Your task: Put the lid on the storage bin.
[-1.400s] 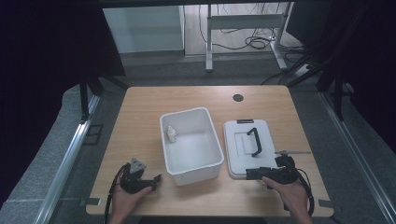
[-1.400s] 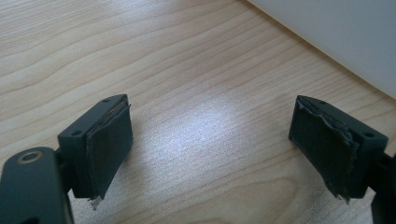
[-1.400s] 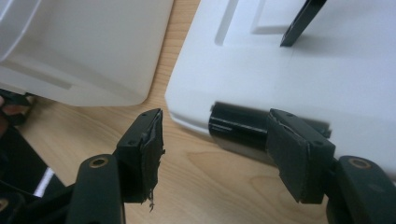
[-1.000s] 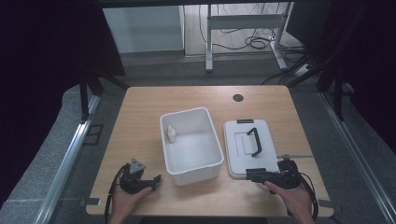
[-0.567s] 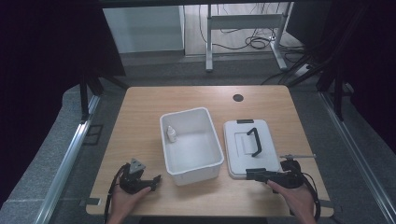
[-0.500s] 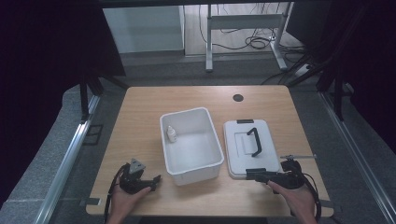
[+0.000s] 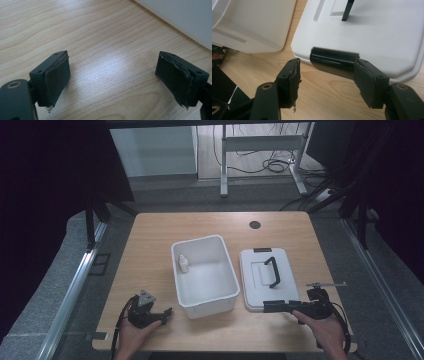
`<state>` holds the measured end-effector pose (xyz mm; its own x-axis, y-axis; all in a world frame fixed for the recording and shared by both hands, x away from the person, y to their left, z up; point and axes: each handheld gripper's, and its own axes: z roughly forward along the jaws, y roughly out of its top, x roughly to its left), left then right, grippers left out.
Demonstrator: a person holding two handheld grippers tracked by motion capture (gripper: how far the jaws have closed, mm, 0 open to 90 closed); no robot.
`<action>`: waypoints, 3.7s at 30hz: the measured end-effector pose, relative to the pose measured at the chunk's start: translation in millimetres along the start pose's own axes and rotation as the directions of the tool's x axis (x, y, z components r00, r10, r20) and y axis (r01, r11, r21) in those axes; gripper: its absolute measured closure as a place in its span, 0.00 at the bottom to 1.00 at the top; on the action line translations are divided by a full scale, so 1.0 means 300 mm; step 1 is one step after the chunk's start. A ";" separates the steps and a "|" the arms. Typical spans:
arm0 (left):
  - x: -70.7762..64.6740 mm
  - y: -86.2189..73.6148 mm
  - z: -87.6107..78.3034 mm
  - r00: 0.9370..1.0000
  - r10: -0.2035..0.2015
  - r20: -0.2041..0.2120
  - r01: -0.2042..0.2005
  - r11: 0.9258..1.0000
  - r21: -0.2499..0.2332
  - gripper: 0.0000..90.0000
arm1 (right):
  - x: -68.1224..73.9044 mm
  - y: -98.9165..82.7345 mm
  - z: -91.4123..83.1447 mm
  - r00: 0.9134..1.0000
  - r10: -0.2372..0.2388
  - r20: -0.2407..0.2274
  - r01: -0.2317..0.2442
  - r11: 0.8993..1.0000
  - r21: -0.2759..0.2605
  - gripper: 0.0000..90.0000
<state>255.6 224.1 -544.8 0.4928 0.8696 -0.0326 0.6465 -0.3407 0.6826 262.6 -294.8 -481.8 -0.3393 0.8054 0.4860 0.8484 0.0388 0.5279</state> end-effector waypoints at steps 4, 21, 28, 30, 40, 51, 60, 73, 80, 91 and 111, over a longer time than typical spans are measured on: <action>0.000 0.000 0.000 1.000 0.000 0.000 0.000 1.000 0.000 0.14 | 0.000 0.013 -0.017 1.000 0.001 0.000 -0.001 1.000 -0.009 0.43; 0.003 -0.001 -0.001 1.000 0.008 0.009 -0.008 1.000 -0.001 0.14 | 0.015 0.078 -0.053 1.000 -0.010 0.017 0.010 1.000 -0.008 0.43; 0.004 -0.002 -0.002 1.000 0.008 0.011 -0.008 1.000 -0.001 0.14 | 0.027 0.116 -0.046 1.000 -0.009 0.020 0.009 1.000 0.002 0.43; 0.004 -0.002 -0.001 1.000 0.009 0.011 -0.009 1.000 -0.002 0.14 | 0.031 0.133 -0.041 1.000 -0.007 0.027 0.007 1.000 0.009 0.43; 0.005 -0.003 -0.003 1.000 0.010 0.012 -0.010 1.000 -0.001 0.14 | 0.046 0.232 -0.023 0.999 0.017 0.039 -0.020 0.998 0.056 0.43; 0.006 -0.004 -0.004 1.000 0.013 0.015 -0.013 1.000 -0.001 0.14 | 0.038 0.288 -0.003 0.998 0.039 0.049 -0.043 0.996 0.083 0.44; 0.006 -0.005 -0.004 1.000 0.015 0.015 -0.015 1.000 -0.002 0.14 | 0.041 0.331 0.024 0.998 0.028 0.055 -0.035 0.992 0.119 0.44; 0.006 -0.005 -0.005 1.000 0.016 0.017 -0.016 1.000 -0.003 0.14 | 0.046 0.406 0.054 0.998 0.025 0.062 -0.034 0.987 0.159 0.44; 0.007 -0.006 -0.005 1.000 0.017 0.018 -0.016 1.000 -0.003 0.14 | 0.032 0.441 0.080 0.996 0.038 0.076 -0.052 0.982 0.183 0.44; 0.007 -0.007 -0.006 1.000 0.018 0.018 -0.018 1.000 -0.002 0.14 | 0.001 0.481 0.112 0.996 0.067 0.062 -0.078 0.975 0.208 0.44; 0.007 -0.007 -0.007 1.000 0.018 0.019 -0.018 1.000 -0.001 0.14 | -0.051 0.495 0.196 0.991 0.061 0.115 -0.092 0.952 0.292 0.53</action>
<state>254.1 227.5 -544.8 0.5154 0.8563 -0.0338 0.6366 -0.3562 0.6840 417.7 -266.6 -452.0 -0.2381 0.8690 0.4337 0.9576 0.1357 0.2540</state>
